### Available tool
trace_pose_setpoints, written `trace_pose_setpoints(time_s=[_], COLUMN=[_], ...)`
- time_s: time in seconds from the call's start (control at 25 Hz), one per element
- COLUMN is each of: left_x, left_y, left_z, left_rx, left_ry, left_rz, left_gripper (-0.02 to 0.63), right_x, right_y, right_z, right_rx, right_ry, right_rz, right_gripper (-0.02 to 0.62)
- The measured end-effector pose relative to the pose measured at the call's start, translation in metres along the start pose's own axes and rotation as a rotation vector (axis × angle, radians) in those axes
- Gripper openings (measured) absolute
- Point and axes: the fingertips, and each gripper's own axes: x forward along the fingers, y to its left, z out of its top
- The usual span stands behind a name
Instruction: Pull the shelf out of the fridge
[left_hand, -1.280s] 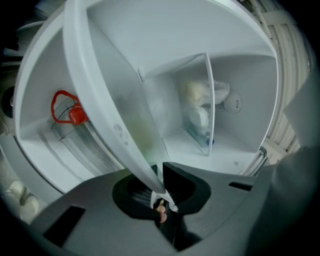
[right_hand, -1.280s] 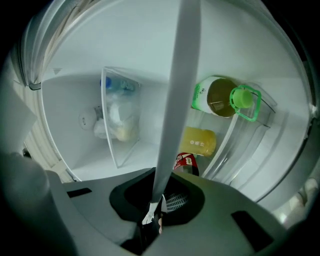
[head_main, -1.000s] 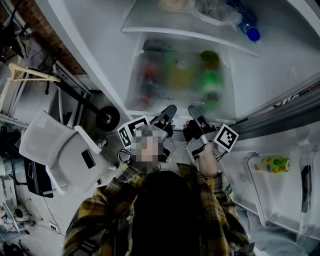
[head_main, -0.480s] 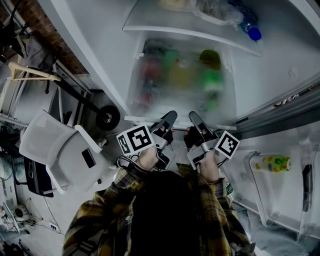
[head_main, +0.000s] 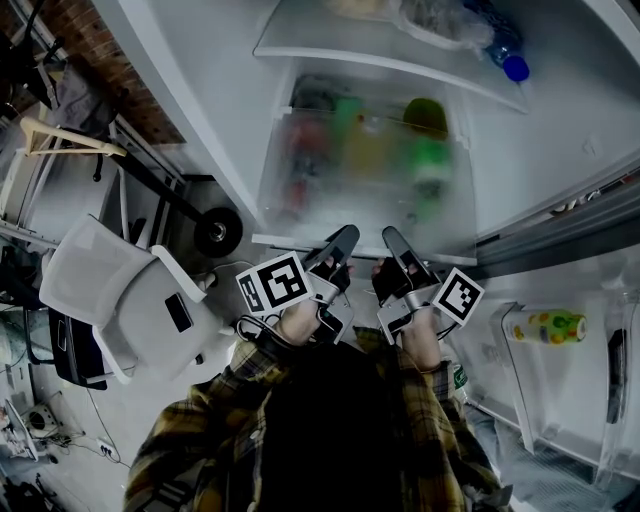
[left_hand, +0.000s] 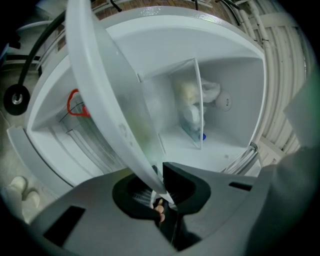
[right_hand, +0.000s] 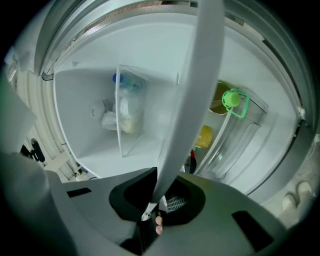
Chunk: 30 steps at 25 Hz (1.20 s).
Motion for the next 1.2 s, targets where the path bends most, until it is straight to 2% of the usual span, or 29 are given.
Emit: trace_pose_setpoints(time_s=[0.52,1.2], left_x=[-0.0039,-0.0036], left_y=[-0.0011,-0.0018], left_z=[-0.0048,-0.0043], left_rx=[-0.009,-0.011], left_ry=[0.010,0.017], left_rz=[-0.010,-0.014], left_gripper=[0.044,0.043], right_x=[-0.0052,-0.0052], right_y=[0.0008,0.0008], right_z=[-0.0033,-0.0032], right_rx=[-0.039,-0.015], right_ry=[-0.007,-0.021], right_rz=[-0.009,-0.009], right_gripper=[0.040,0.039])
